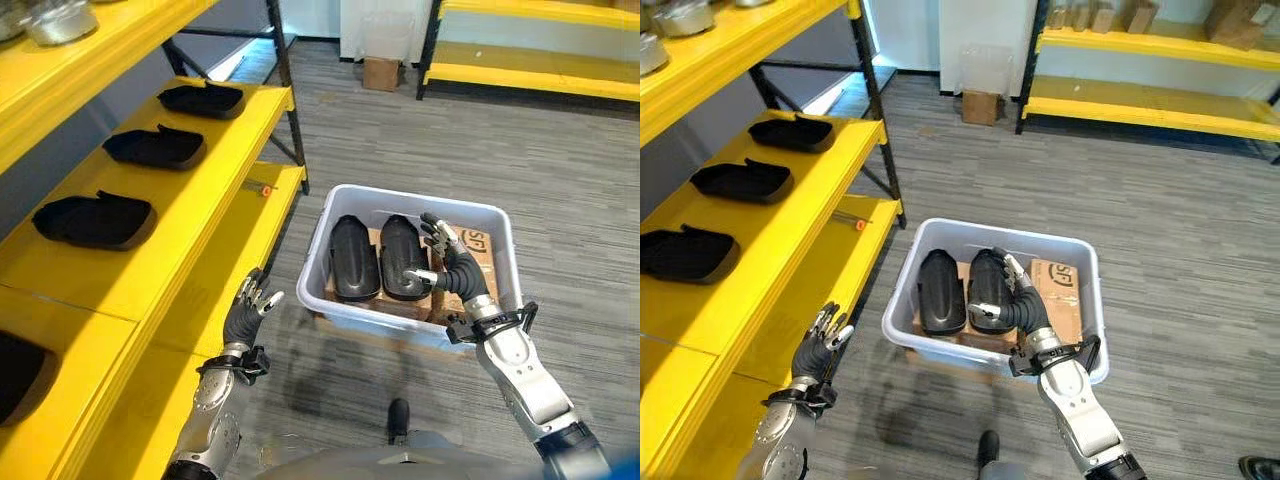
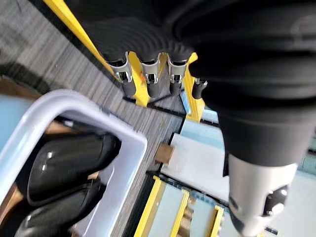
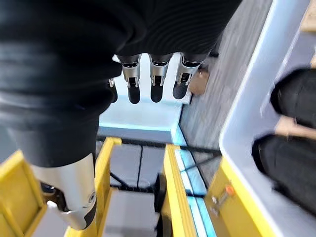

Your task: Move parts from the plastic box to the shelf.

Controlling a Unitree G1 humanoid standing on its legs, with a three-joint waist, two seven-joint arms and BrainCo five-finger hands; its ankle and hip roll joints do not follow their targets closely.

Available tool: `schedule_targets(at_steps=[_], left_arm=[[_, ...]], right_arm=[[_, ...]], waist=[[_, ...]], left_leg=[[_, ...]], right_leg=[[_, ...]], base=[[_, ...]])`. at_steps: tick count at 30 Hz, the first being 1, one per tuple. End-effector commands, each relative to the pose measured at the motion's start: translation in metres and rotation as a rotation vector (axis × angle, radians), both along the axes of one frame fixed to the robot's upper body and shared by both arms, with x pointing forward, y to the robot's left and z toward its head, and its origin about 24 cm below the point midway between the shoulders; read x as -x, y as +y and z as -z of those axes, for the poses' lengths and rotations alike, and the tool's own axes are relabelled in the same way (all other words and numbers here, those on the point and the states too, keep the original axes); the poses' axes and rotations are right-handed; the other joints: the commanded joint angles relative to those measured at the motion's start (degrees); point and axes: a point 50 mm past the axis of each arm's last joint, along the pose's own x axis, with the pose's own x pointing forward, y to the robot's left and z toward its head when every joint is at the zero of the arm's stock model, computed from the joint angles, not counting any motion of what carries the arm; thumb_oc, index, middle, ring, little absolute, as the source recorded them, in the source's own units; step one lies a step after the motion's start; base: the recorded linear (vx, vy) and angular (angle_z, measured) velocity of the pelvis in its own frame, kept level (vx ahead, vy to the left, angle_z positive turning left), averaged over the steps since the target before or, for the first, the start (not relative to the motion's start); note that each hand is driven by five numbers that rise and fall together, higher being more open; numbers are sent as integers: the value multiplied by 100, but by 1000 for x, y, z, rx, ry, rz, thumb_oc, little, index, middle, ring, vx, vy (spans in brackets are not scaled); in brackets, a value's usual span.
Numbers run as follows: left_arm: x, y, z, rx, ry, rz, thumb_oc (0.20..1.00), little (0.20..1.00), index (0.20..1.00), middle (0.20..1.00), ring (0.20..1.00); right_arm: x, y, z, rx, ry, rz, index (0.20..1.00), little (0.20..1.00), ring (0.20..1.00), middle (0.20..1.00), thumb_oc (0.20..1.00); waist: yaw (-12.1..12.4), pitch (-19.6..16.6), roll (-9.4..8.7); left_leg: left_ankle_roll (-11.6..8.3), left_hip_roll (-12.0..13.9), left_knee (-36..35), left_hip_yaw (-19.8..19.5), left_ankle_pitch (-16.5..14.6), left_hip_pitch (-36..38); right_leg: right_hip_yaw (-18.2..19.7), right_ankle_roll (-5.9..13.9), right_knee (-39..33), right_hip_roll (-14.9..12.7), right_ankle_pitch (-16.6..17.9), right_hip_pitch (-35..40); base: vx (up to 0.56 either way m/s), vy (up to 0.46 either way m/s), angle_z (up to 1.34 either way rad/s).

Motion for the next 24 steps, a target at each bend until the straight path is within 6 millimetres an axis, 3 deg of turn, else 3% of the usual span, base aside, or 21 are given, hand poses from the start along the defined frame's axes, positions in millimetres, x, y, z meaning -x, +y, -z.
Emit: schedule_targets(at_steps=[1,2,3,4,5,6,7,8,10,15,18,24], left_arm=[[-11,-1,-20,-22,-116,38,1000,1000,1000,1000,1000],[-12,-1,-22,-27,-126,38,1000,1000,1000,1000,1000],[-12,-1,-22,-27,-127,39,1000,1000,1000,1000,1000],[-16,-4,-24,-36,-140,48,1000,1000,1000,1000,1000],[-17,-4,-25,-44,-147,47,1000,1000,1000,1000,1000],[-17,-3,-25,-36,-151,45,1000,1000,1000,1000,1000],[-17,-3,-25,-36,-151,45,1000,1000,1000,1000,1000],[-16,-4,-24,-32,-154,51,1000,1000,1000,1000,1000],[-19,-6,-28,-23,-173,66,1000,1000,1000,1000,1000],[-21,1,-35,-54,-203,78,1000,1000,1000,1000,1000],[-22,4,-38,-72,-217,81,1000,1000,1000,1000,1000],[-32,1,-53,-84,-277,101,1000,1000,1000,1000,1000]], right_arm=[[2,-7,-30,-30,-166,14,1000,1000,1000,1000,1000],[1,-9,-31,-26,-176,26,1000,1000,1000,1000,1000],[1,-9,-31,-26,-176,26,1000,1000,1000,1000,1000],[1,-14,-32,-26,-189,59,1000,1000,1000,1000,1000],[0,-17,-33,-24,-200,77,1000,1000,1000,1000,1000],[1,-19,-31,-30,-188,81,1000,1000,1000,1000,1000],[1,-19,-31,-30,-188,81,1000,1000,1000,1000,1000],[1,-20,-29,-29,-175,80,1000,1000,1000,1000,1000],[3,-22,-28,-25,-176,95,1000,1000,1000,1000,1000],[4,-18,-26,-7,-162,62,1000,1000,1000,1000,1000],[5,-16,-28,17,-171,47,1000,1000,1000,1000,1000],[4,-17,-32,26,-187,46,1000,1000,1000,1000,1000]], waist=[[-64,277,-10],[-61,288,-11],[-56,278,-25],[-63,337,57],[-62,350,115],[-91,325,171],[-89,321,171],[-117,262,298],[-184,275,339],[-208,321,197],[-221,339,90],[-296,453,-47]], left_leg=[[2,-247,-235,-413,295,-550],[2,-156,-960,-514,298,-546],[7,-172,-1035,-497,351,-524],[-179,73,-2062,-685,780,-702],[-243,92,-2248,-776,866,-693],[-255,119,-2365,-703,730,-497],[-255,120,-2367,-701,731,-499],[-285,72,-2376,-581,567,-365],[-245,-36,-2137,-324,345,-335],[-33,-419,-1911,164,-76,-238],[12,-505,-1748,311,-193,-342],[41,-556,-1523,248,-276,-646]], right_leg=[[-115,258,-69,69,-477,273],[-53,353,-69,44,-464,223],[-47,354,-69,29,-454,206],[52,508,-69,-21,-461,137],[93,567,-69,-65,-463,105],[197,615,-69,-93,-475,56],[200,615,-69,-93,-474,52],[380,684,-69,-200,-389,-34],[438,781,-69,-446,-287,0],[762,1054,-69,-932,3,-114],[803,1089,-69,-1055,63,-224],[749,1088,136,-1140,42,-470]], base=[[48,83,-30],[56,77,-31],[60,198,-33],[74,224,-24],[107,302,-12],[67,161,-12],[117,321,-46],[147,357,-65],[196,426,-84],[121,279,-52],[74,180,-38],[28,36,-6]])
